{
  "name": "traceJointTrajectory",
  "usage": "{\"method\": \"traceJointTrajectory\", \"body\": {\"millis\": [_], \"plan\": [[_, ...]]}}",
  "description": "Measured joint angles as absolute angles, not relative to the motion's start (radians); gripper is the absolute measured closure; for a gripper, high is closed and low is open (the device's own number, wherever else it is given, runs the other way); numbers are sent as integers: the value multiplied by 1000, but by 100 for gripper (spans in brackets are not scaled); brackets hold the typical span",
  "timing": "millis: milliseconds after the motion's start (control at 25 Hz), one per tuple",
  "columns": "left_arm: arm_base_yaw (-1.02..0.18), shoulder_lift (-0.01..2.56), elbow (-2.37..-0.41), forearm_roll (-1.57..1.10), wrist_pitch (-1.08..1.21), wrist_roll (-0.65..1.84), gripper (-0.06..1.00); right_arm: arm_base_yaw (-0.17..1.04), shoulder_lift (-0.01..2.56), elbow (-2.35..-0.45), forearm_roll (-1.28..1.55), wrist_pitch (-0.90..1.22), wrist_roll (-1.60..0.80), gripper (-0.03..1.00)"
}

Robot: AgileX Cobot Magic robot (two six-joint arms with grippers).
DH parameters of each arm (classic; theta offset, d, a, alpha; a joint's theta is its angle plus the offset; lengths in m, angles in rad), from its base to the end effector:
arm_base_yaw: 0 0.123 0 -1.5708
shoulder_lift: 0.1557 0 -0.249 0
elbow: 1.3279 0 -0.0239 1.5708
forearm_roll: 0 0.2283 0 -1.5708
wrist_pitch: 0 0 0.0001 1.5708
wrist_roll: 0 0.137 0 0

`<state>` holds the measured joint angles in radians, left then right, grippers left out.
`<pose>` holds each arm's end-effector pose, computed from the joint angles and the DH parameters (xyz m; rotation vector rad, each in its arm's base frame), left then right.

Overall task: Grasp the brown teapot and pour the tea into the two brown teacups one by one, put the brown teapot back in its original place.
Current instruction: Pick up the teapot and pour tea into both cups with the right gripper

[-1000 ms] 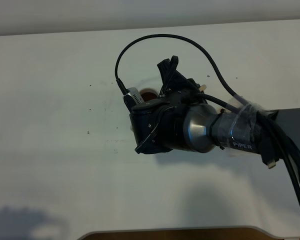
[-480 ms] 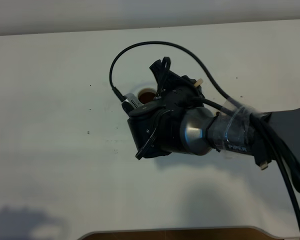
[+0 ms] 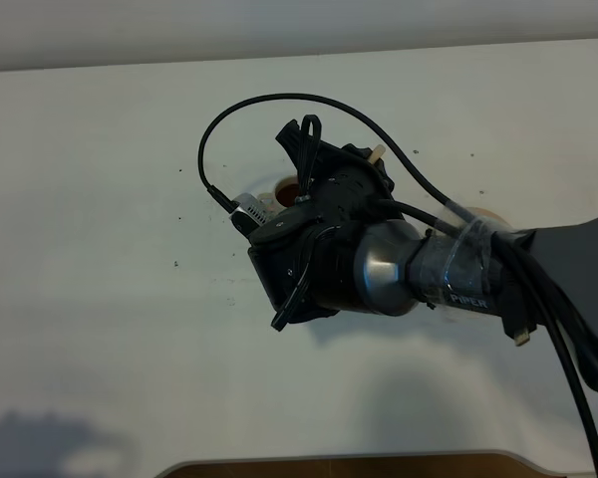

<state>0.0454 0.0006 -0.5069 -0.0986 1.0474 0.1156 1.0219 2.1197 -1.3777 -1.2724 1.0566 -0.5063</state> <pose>0.0532 -0.0093 0.2496 0.0750 2.0195 -0.0156 0.3002 0.2723 0.1238 -2.3802 1.0595 -1.4835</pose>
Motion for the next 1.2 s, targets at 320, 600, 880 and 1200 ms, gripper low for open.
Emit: {"method": "traceJointTrajectory", "body": {"millis": [320, 600, 880, 1200], "plan": [[45, 0, -507, -99, 1047, 116, 58, 1022, 2121, -1378, -1346, 1057, -513, 87], [45, 0, -507, -99, 1047, 116, 58, 1022, 2121, -1378, -1360, 1057, -553, 87], [45, 0, -507, -99, 1047, 116, 58, 1022, 2121, -1378, -1368, 1057, -588, 87], [45, 1, -507, -99, 1047, 116, 58, 1022, 2121, -1378, -1395, 1060, -622, 87]]}}
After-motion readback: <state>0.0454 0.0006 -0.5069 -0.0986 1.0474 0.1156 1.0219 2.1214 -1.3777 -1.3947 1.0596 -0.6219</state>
